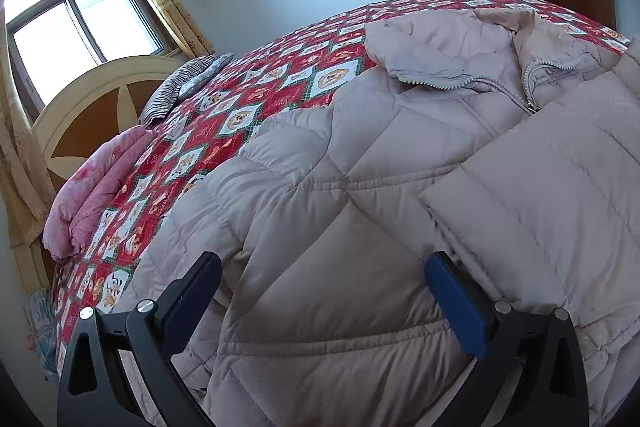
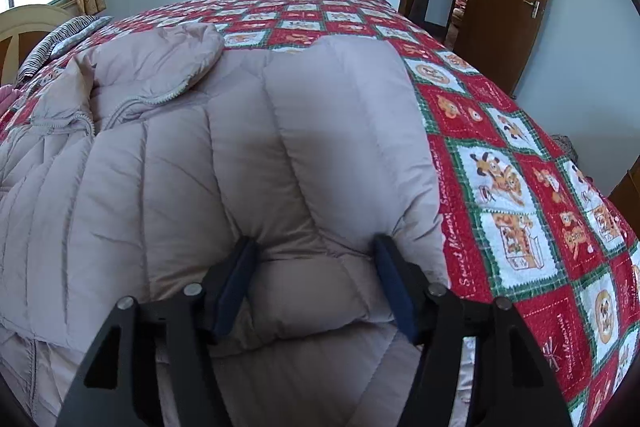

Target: Fold large clothes

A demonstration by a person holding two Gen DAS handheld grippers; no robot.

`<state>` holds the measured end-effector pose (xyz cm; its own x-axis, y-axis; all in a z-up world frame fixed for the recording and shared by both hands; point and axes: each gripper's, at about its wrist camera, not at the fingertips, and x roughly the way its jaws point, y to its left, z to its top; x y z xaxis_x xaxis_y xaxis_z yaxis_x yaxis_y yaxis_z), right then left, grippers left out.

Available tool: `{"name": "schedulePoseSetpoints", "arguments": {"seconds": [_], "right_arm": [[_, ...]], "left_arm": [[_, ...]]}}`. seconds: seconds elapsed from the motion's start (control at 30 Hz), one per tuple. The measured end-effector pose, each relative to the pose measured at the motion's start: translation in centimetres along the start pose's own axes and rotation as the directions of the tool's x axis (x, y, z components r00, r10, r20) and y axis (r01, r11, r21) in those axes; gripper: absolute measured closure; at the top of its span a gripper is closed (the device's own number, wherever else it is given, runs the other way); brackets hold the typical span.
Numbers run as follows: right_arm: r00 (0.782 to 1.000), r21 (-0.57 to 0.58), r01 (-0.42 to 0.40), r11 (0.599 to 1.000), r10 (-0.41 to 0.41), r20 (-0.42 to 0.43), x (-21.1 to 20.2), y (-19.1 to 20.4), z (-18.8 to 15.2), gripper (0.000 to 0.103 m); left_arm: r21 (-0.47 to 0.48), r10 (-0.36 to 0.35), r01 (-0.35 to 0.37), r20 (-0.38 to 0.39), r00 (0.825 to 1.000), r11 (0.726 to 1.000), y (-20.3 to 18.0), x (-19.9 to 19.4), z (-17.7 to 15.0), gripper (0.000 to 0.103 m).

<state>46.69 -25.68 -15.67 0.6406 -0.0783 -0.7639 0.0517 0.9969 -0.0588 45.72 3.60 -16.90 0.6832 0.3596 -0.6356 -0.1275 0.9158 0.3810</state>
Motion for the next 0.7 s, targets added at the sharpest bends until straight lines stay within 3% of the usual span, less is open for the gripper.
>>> {"name": "schedulePoseSetpoints", "arguments": {"seconds": [0.1, 0.27, 0.3, 0.43, 0.5, 0.7], "right_arm": [[1.000, -0.022, 0.022, 1.000, -0.022, -0.014, -1.5, -0.7, -0.1, 0.037], [0.989, 0.081, 0.031, 0.996, -0.042, 0.139, -4.1, -1.5, 1.8, 0.035], [0.989, 0.089, 0.024, 0.996, -0.037, 0.146, -3.6, -1.5, 2.3, 0.029], [0.995, 0.064, 0.076, 0.995, -0.080, 0.061, 1.3, -1.4, 3.0, 0.027], [0.998, 0.085, 0.058, 0.995, -0.059, 0.015, 2.9, -1.9, 2.5, 0.026], [0.996, 0.090, 0.077, 0.993, -0.080, 0.032, 1.2, -1.9, 2.4, 0.025]], "left_arm": [[-0.018, -0.017, 0.017, -0.006, 1.000, 1.000, 0.1, 0.3, -0.2, 0.001], [-0.056, -0.058, 0.056, -0.043, 0.997, 0.997, 0.2, 1.1, 0.1, 0.001], [-0.062, -0.065, 0.061, -0.050, 0.997, 0.996, 0.2, 1.3, 0.1, 0.001], [-0.092, -0.101, 0.094, -0.068, 0.993, 0.991, 0.4, 1.8, 0.2, 0.001], [-0.099, -0.110, 0.102, -0.070, 0.991, 0.990, 0.4, 1.9, 0.2, 0.001], [-0.098, -0.100, 0.093, -0.069, 0.993, 0.991, 0.1, 1.9, 0.2, 0.001]]}}
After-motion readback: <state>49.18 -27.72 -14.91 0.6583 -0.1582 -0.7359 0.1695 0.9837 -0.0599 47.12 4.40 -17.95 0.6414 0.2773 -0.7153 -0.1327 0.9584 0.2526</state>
